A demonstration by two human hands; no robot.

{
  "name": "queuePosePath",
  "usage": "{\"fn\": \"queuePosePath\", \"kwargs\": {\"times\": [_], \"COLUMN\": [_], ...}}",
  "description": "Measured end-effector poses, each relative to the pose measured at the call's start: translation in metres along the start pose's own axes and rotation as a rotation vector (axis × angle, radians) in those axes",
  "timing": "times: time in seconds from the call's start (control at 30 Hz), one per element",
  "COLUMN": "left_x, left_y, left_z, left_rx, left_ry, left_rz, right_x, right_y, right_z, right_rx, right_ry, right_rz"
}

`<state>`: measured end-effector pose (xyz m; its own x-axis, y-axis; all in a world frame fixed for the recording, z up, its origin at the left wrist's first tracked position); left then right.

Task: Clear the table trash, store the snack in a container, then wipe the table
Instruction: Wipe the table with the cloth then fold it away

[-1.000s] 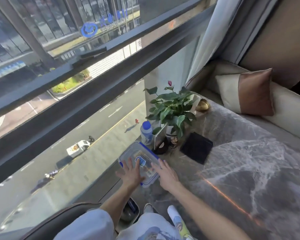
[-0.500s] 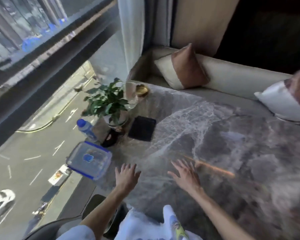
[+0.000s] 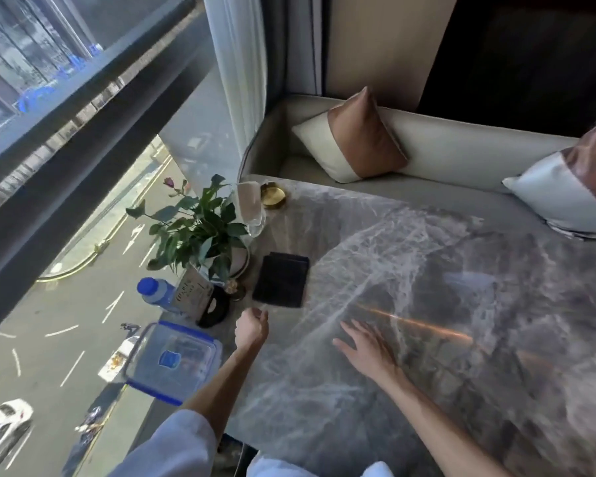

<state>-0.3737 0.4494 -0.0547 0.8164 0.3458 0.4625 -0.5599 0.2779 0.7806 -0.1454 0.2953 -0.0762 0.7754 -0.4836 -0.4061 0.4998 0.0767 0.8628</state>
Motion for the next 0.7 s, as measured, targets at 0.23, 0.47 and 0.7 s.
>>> {"fn": "queuePosePath", "kwargs": {"times": [0.23, 0.47, 0.7], "left_x": [0.006, -0.003, -0.001], "left_y": [-0.036, -0.068, -0.075], "left_z": [-0.084, -0.110, -0.122], "left_rx": [-0.130, -0.130, -0.160], "left_ry": [0.156, 0.602, 0.552], "left_rz": [0.149, 0.551, 0.503], "right_x": [-0.104, -0.126, -0.120], "right_y": [-0.027, -0.071, -0.085], "right_z": [-0.108, -0.161, -0.154], "right_rx": [0.003, -0.236, -0.359], "right_ry": [0.033, -0.098, -0.196], "right_rz": [-0.060, -0.004, -0.042]}}
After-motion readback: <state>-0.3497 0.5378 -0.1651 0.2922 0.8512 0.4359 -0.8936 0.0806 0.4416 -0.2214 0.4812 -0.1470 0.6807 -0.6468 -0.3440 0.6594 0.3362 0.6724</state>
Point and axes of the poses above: each hand's wrist, its own z-axis away from the middle knuckle, its own y-axis out of the back of the hand, x = y × z, the point moved 8 cm from there along -z, towards the middle knuckle, and after that the axes turned 12 degrees about x, right-handed, at the moved point
